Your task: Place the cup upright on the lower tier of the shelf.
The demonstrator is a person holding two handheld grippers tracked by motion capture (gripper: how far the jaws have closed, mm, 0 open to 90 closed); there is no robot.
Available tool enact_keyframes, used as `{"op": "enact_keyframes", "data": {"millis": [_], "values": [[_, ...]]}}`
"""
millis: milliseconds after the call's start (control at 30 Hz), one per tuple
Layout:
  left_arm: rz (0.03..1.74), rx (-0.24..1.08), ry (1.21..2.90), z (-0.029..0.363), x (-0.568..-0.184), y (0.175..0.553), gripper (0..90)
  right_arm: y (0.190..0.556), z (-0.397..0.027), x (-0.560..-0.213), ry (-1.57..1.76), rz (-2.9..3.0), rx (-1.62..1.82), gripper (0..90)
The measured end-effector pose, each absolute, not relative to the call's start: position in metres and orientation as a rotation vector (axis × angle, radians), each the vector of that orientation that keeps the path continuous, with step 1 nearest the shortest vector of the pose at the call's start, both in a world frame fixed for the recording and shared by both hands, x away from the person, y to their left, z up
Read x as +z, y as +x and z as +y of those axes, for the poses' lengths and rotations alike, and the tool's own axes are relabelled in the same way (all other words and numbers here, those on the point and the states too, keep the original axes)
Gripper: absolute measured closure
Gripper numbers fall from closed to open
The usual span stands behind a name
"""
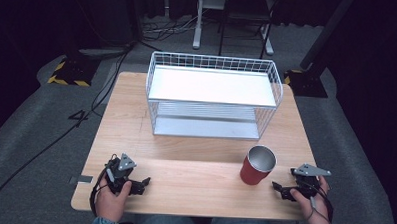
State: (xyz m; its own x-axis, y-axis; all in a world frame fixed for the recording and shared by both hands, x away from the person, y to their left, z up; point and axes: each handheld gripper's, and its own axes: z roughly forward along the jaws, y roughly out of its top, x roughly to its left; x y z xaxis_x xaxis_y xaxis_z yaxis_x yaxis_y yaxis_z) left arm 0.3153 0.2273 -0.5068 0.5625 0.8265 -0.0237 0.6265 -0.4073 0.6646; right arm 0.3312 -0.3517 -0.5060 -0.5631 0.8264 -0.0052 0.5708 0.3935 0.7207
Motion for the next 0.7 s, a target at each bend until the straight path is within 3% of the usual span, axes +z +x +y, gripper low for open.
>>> {"op": "enact_keyframes", "data": {"millis": [167, 200, 300, 700], "values": [[1.158, 0.411, 2.167, 0.227, -0.507, 0.316, 0.1, 0.330, -0.351, -0.506, 1.226, 2.284, 0.974, 6.4], [1.159, 0.410, 2.166, 0.227, -0.507, 0.316, 0.1, 0.329, -0.351, -0.505, 1.214, 2.288, 0.981, 13.4], [1.159, 0.410, 2.166, 0.227, -0.507, 0.316, 0.1, 0.327, -0.351, -0.503, 1.202, 2.294, 0.993, 19.2], [1.159, 0.411, 2.162, 0.224, -0.507, 0.320, 0.1, 0.311, -0.348, -0.487, 1.167, 2.225, 1.181, 18.3]]}}
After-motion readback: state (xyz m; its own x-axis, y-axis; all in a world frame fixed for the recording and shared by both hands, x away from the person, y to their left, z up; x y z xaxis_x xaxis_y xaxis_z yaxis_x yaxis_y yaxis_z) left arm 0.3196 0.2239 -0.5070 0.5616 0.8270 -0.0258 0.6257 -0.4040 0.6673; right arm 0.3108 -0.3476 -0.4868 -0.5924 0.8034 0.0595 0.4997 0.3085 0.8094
